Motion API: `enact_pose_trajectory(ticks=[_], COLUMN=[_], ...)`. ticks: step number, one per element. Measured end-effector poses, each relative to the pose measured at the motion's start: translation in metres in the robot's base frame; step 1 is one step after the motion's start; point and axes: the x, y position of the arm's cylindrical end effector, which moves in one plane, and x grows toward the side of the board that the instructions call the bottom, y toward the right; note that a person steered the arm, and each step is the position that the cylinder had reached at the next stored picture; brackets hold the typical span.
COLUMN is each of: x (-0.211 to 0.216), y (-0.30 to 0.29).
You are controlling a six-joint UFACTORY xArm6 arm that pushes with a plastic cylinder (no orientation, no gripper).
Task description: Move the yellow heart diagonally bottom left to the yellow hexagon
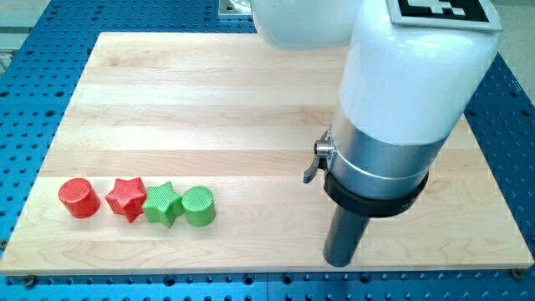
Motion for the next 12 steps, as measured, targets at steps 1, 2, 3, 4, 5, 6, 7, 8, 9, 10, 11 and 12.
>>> enact_pose_trajectory(ticks=[1, 2, 3, 4, 5, 6, 7, 8, 9, 10, 11, 12], x=[0.000, 0.000, 0.000, 0.001, 0.001, -0.022, -0.028, -0.048, -0.050, -0.123, -0.149, -0.157], y=[0.000, 0.000, 0.000, 0.000, 0.000, -0.004, -0.008, -0.029, -0.020, 0.033, 0.087, 0.125])
